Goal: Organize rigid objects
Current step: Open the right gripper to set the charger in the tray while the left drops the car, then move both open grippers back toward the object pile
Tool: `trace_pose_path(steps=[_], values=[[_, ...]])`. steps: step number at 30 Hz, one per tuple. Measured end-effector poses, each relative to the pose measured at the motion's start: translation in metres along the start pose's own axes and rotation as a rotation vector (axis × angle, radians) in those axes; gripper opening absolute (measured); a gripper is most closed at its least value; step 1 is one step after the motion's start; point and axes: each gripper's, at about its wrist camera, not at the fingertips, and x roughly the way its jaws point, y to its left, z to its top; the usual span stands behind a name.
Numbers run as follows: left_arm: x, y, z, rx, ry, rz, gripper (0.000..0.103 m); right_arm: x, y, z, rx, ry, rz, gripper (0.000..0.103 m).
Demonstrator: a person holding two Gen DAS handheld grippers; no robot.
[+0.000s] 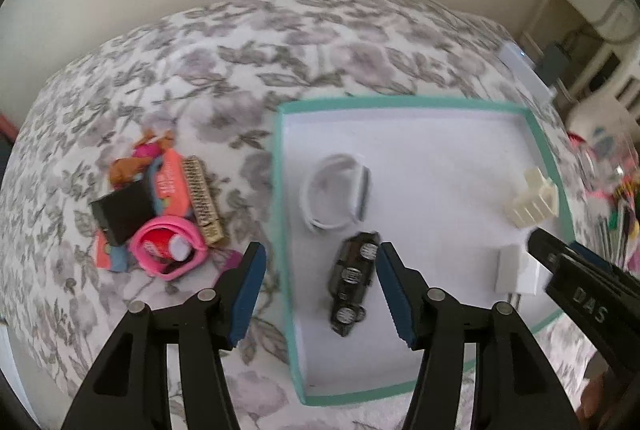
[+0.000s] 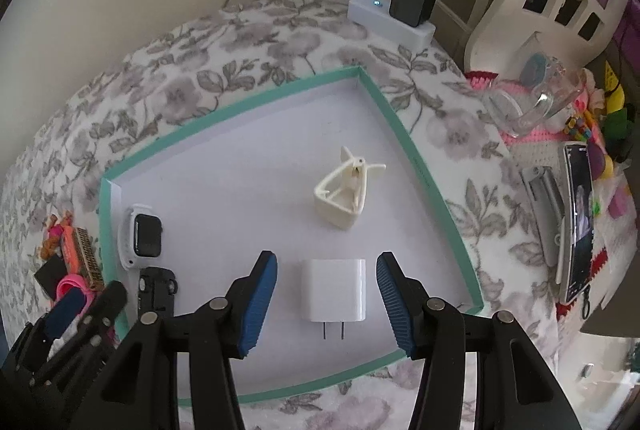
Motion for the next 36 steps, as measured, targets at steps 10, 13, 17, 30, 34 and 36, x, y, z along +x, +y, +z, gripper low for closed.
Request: trace_pose_path(steps=[10,13,17,30,34,36], values=[[0.002,0.033,0.0,-0.117,-0.002,0.098,0.073,0.012,0.01,-0.003,-0.06,0.012,-0.013,0.065],[0.005,0.039,-0.001,-0.14,0.009,0.115,0.083,0.014,0.013,-0.004,-0.079,0.013,-0.018,0.067],[0.007,0.046,-0.002,-0.16,0.013,0.154,0.087,0.018,0.016,-0.005,-0.094,0.018,-0.023,0.076],[0.015,0.063,-0.004,-0.207,0.043,0.176,0.1,0.024,0.022,-0.009,-0.123,0.016,-0.026,0.099],[0.017,0.066,-0.004,-0.213,0.052,0.18,0.1,0.026,0.023,-0.01,-0.129,0.015,-0.024,0.103],[0.017,0.069,-0.004,-0.218,0.057,0.176,0.1,0.026,0.025,-0.011,-0.137,0.016,-0.02,0.103]])
